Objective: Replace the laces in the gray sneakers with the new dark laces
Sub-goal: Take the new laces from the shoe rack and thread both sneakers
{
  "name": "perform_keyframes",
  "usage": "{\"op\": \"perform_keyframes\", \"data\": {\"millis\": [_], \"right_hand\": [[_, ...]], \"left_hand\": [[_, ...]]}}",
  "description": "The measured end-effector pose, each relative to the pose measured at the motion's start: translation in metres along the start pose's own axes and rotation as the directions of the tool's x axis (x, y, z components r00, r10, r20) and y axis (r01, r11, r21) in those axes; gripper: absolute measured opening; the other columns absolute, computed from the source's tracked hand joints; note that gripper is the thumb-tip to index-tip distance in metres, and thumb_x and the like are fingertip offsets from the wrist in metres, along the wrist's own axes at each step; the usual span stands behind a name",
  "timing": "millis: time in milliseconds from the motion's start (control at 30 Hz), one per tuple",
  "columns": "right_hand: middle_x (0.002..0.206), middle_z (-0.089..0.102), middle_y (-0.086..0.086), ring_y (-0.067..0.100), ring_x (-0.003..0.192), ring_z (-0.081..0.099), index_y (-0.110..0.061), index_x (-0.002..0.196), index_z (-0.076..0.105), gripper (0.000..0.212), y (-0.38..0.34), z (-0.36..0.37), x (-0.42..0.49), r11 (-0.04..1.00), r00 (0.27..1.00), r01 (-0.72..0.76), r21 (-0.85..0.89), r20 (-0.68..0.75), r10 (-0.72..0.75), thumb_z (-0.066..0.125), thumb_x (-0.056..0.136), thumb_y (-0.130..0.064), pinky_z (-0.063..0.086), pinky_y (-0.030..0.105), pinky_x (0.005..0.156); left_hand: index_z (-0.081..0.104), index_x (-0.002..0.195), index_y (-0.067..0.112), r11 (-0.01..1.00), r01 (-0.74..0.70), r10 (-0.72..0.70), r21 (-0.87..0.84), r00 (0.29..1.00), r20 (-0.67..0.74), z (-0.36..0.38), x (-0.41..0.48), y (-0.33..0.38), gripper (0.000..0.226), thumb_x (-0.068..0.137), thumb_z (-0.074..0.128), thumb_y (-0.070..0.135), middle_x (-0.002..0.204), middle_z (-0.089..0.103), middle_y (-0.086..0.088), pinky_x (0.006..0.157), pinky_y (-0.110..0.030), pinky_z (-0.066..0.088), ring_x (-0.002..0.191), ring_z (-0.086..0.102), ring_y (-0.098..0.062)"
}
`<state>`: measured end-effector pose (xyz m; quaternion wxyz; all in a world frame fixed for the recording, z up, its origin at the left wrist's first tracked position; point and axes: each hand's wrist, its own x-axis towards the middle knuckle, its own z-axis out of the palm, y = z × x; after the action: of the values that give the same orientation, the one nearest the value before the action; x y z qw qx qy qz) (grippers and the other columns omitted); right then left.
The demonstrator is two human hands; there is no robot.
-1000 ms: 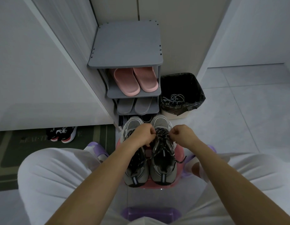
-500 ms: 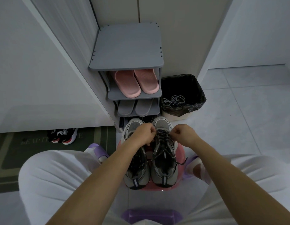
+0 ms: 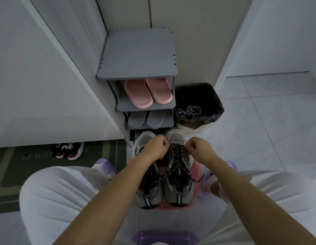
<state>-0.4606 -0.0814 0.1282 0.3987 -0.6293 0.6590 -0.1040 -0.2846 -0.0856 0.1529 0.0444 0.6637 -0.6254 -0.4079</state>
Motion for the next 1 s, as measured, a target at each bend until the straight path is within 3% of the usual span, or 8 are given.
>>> {"op": "perform_keyframes", "data": {"millis": [67, 167, 333, 467, 667, 767, 900, 1000], "right_hand": [[0.084, 0.064, 0.000, 0.016, 0.077, 0.057, -0.016, 0.086, 0.058, 0.009, 0.001, -0.003, -0.007, 0.997, 0.999, 0.042, 0.071, -0.035, -0.040, 0.051, 0.091, -0.016, 0.040, 0.015, 0.061], [0.086, 0.063, -0.003, 0.012, 0.076, 0.056, -0.023, 0.092, 0.060, 0.010, -0.002, -0.005, -0.019, 0.992, 0.990, 0.116, 0.039, 0.071, -0.119, 0.062, 0.086, -0.031, 0.042, 0.020, 0.067], [0.097, 0.056, -0.004, 0.014, 0.089, 0.055, -0.027, 0.117, 0.055, 0.045, -0.011, -0.001, -0.023, 0.981, 0.960, 0.152, -0.121, 0.255, -0.117, 0.071, 0.075, -0.033, 0.046, 0.026, 0.079], [0.081, 0.053, -0.011, 0.011, 0.075, 0.052, -0.031, 0.102, 0.052, 0.036, -0.004, -0.009, -0.022, 0.987, 0.969, 0.129, -0.097, 0.223, -0.105, 0.072, 0.074, -0.038, 0.040, 0.023, 0.067], [0.076, 0.048, -0.013, 0.001, 0.064, 0.047, -0.029, 0.114, 0.047, 0.041, 0.001, -0.007, -0.032, 0.979, 0.970, 0.198, -0.040, 0.155, -0.190, 0.068, 0.079, -0.026, 0.035, 0.013, 0.058], [0.076, 0.047, -0.010, 0.007, 0.067, 0.047, -0.024, 0.106, 0.052, 0.032, 0.000, -0.006, -0.034, 0.958, 0.957, 0.262, -0.113, 0.160, -0.243, 0.068, 0.078, -0.025, 0.036, 0.022, 0.063], [0.095, 0.055, -0.002, 0.019, 0.088, 0.055, -0.025, 0.113, 0.054, 0.037, -0.006, -0.005, -0.032, 0.924, 0.954, 0.275, -0.266, 0.196, -0.228, 0.063, 0.078, -0.034, 0.044, 0.029, 0.076], [0.087, 0.052, -0.007, 0.016, 0.083, 0.054, -0.030, 0.108, 0.054, 0.033, -0.003, -0.009, -0.032, 0.923, 0.963, 0.249, -0.294, 0.175, -0.204, 0.062, 0.077, -0.038, 0.043, 0.029, 0.073]], "left_hand": [[0.055, 0.100, 0.017, 0.996, -0.053, 0.051, -0.076, 0.998, -0.026, 0.001, -0.004, -0.004, 0.010, 0.095, 0.051, 0.025, 0.094, 0.061, 0.001, 0.068, -0.030, 0.052, 0.074, 0.061, -0.016], [0.061, 0.102, 0.020, 0.983, -0.179, 0.180, -0.030, 0.981, 0.068, 0.005, -0.009, -0.007, 0.018, 0.089, 0.059, 0.032, 0.098, 0.057, 0.001, 0.077, -0.027, 0.047, 0.088, 0.056, -0.014], [0.057, 0.118, 0.023, 0.974, -0.178, 0.148, 0.140, 0.968, 0.205, 0.007, -0.010, -0.005, 0.041, 0.079, 0.065, 0.033, 0.117, 0.043, -0.006, 0.085, -0.027, 0.042, 0.103, 0.049, -0.019], [0.055, 0.106, 0.029, 0.976, -0.186, 0.167, 0.114, 0.973, 0.160, 0.004, -0.013, -0.012, 0.030, 0.078, 0.064, 0.033, 0.110, 0.045, -0.001, 0.074, -0.026, 0.039, 0.093, 0.049, -0.015], [0.052, 0.115, 0.024, 0.963, -0.269, 0.268, -0.009, 0.954, 0.133, 0.003, -0.022, -0.015, 0.033, 0.083, 0.064, 0.022, 0.098, 0.044, 0.003, 0.074, -0.022, 0.041, 0.084, 0.047, -0.011], [0.055, 0.112, 0.023, 0.950, -0.303, 0.288, 0.077, 0.944, 0.161, 0.006, -0.024, -0.013, 0.027, 0.086, 0.060, 0.021, 0.100, 0.043, 0.002, 0.076, -0.023, 0.038, 0.087, 0.047, -0.013], [0.054, 0.114, 0.024, 0.934, -0.296, 0.264, 0.198, 0.948, 0.176, 0.007, -0.024, -0.010, 0.030, 0.085, 0.058, 0.028, 0.103, 0.043, 0.002, 0.077, -0.026, 0.037, 0.092, 0.046, -0.014], [0.053, 0.108, 0.028, 0.924, -0.310, 0.276, 0.223, 0.946, 0.172, 0.002, -0.025, -0.014, 0.027, 0.083, 0.058, 0.033, 0.098, 0.044, 0.003, 0.075, -0.029, 0.040, 0.090, 0.047, -0.015]]}}
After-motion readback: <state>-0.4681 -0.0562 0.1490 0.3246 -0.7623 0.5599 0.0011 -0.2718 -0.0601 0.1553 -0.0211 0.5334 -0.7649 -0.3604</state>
